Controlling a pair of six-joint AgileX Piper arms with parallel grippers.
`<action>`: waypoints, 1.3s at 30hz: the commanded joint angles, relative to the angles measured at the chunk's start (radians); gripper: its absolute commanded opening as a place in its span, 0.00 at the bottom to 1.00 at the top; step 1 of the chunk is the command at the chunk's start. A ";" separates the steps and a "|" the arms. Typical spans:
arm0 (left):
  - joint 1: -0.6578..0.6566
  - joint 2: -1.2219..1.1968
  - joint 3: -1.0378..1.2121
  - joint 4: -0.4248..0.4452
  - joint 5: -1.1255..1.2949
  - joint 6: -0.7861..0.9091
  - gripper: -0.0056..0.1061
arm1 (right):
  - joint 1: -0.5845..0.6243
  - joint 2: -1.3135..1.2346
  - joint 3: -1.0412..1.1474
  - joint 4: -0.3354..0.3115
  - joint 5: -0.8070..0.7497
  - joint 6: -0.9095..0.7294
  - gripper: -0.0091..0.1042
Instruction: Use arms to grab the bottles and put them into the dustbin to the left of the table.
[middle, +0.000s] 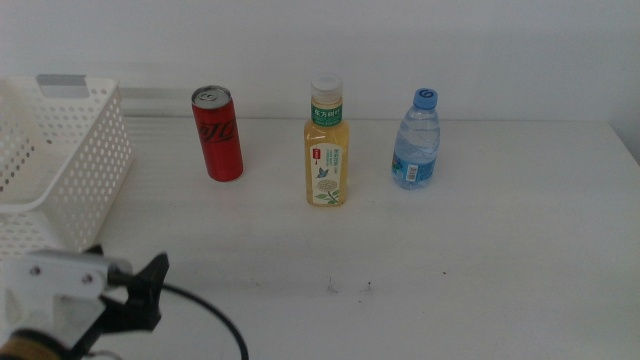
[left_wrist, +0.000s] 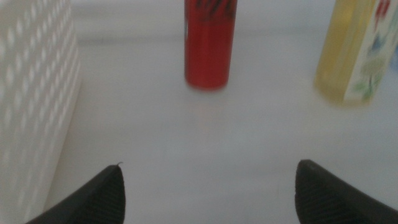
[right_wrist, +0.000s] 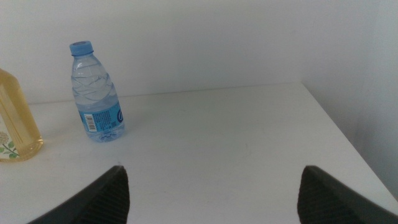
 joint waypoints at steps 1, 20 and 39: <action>-0.003 0.002 -0.050 0.021 -0.020 -0.041 0.89 | -0.005 -0.004 0.003 -0.012 -0.010 -0.003 0.86; -0.003 0.290 -0.533 0.097 0.115 -0.057 0.89 | -0.005 -0.004 0.003 -0.012 -0.010 -0.003 0.86; -0.003 0.453 -0.737 0.109 0.099 -0.069 0.89 | -0.005 -0.004 0.003 -0.012 -0.010 -0.003 0.86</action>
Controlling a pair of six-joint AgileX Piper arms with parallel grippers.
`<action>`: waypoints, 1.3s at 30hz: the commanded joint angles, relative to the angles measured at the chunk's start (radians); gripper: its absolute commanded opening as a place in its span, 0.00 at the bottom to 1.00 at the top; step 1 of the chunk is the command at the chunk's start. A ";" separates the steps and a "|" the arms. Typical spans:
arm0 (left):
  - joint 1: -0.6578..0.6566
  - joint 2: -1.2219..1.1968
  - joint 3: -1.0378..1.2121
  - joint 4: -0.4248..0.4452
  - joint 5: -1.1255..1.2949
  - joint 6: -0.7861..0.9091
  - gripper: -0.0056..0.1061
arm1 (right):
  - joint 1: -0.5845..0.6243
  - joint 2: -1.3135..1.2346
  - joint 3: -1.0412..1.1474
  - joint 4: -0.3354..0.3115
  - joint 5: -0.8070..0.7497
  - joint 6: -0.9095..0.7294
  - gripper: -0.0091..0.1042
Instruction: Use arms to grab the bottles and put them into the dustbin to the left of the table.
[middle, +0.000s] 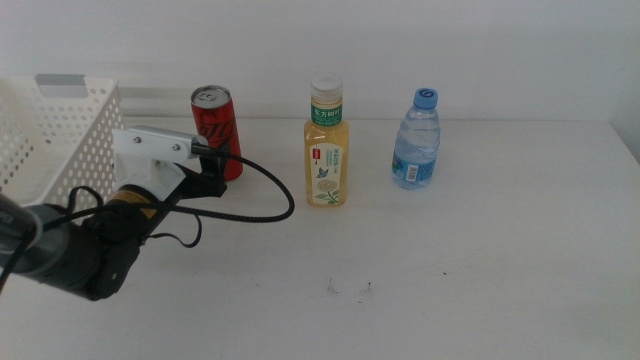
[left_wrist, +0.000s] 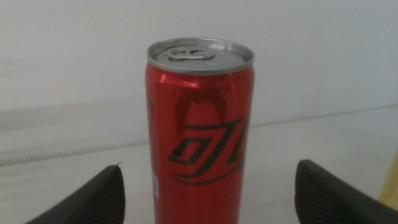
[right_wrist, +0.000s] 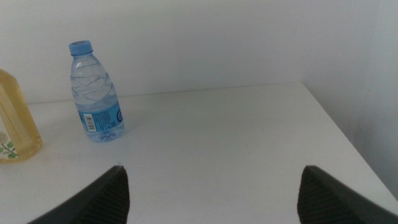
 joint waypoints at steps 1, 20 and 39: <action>-0.001 0.023 -0.037 0.002 -0.007 -0.017 0.89 | -0.005 -0.004 0.003 -0.012 -0.010 -0.003 0.86; -0.001 0.249 -0.338 0.020 0.072 -0.043 0.89 | -0.005 -0.004 0.003 -0.012 -0.010 -0.003 0.86; -0.001 0.360 -0.446 0.021 0.088 -0.048 0.74 | -0.005 -0.004 0.003 -0.012 -0.010 -0.003 0.86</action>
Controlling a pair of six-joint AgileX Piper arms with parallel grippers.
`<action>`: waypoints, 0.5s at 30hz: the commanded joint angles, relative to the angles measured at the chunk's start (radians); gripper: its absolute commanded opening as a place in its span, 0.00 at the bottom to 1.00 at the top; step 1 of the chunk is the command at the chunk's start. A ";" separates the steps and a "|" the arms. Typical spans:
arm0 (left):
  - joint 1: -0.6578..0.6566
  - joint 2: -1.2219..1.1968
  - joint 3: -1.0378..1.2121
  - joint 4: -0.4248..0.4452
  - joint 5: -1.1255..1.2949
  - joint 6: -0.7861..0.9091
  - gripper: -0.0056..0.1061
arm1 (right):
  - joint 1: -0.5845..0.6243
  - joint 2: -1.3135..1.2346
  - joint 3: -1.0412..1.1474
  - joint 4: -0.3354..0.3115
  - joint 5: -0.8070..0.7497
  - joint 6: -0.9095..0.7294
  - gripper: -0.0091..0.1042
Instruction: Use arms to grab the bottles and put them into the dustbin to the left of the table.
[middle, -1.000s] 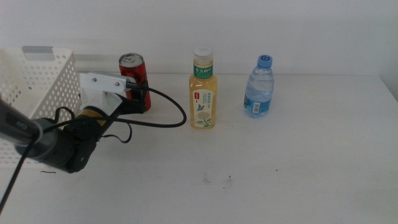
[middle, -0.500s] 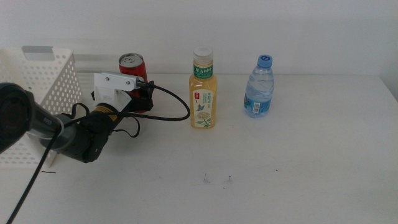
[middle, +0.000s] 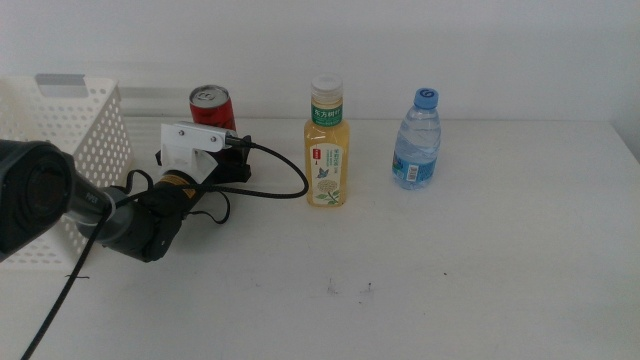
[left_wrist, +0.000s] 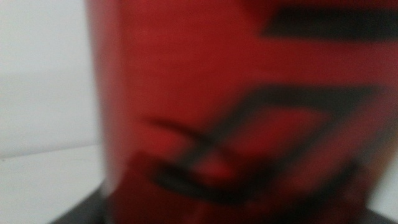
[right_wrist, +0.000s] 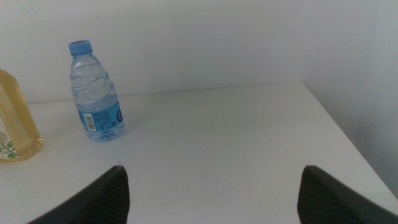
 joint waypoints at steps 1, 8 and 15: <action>-0.001 0.001 -0.010 0.001 0.007 -0.024 0.67 | -0.005 -0.004 0.003 -0.012 -0.010 -0.003 0.86; -0.001 -0.057 0.018 0.037 0.016 -0.060 0.17 | -0.005 -0.004 0.003 -0.012 -0.010 -0.003 0.86; -0.001 -0.346 0.236 0.050 0.050 -0.042 0.09 | -0.005 -0.004 0.003 -0.012 -0.010 -0.003 0.86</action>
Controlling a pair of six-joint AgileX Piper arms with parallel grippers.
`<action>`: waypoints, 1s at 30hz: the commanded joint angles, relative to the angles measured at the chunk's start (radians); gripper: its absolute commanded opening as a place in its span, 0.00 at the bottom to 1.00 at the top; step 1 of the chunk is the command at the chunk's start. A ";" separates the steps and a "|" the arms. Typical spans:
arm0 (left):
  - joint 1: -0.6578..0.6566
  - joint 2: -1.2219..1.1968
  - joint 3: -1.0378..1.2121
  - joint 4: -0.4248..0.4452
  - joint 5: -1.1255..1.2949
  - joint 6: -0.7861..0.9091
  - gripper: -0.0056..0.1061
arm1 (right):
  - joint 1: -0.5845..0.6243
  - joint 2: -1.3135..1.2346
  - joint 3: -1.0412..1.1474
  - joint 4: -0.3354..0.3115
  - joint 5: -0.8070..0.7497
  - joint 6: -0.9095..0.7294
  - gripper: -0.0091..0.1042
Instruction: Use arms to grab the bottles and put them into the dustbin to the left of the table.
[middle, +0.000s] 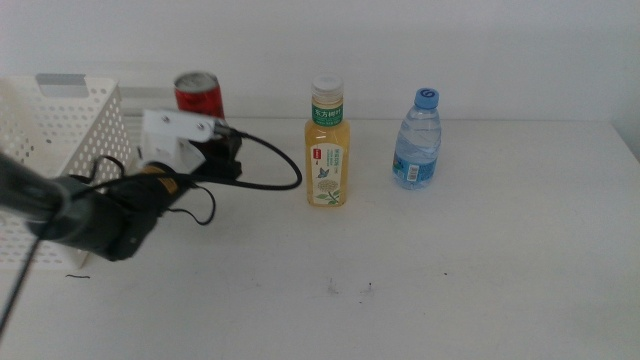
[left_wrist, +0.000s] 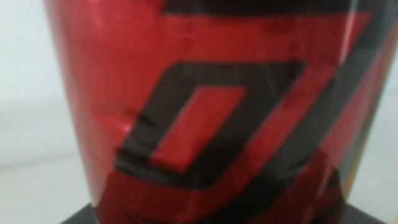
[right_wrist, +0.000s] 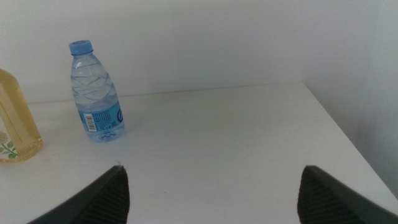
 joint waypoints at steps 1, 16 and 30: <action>-0.001 -0.157 0.062 -0.014 -0.030 -0.003 0.09 | -0.005 -0.004 0.003 -0.012 -0.010 -0.003 0.86; 0.001 -0.742 -0.079 0.063 1.218 -0.064 0.09 | -0.005 -0.004 0.003 -0.012 -0.010 -0.003 0.86; 0.328 -0.482 -0.637 -0.442 1.865 0.603 0.09 | -0.005 -0.004 0.003 -0.012 -0.010 -0.003 0.86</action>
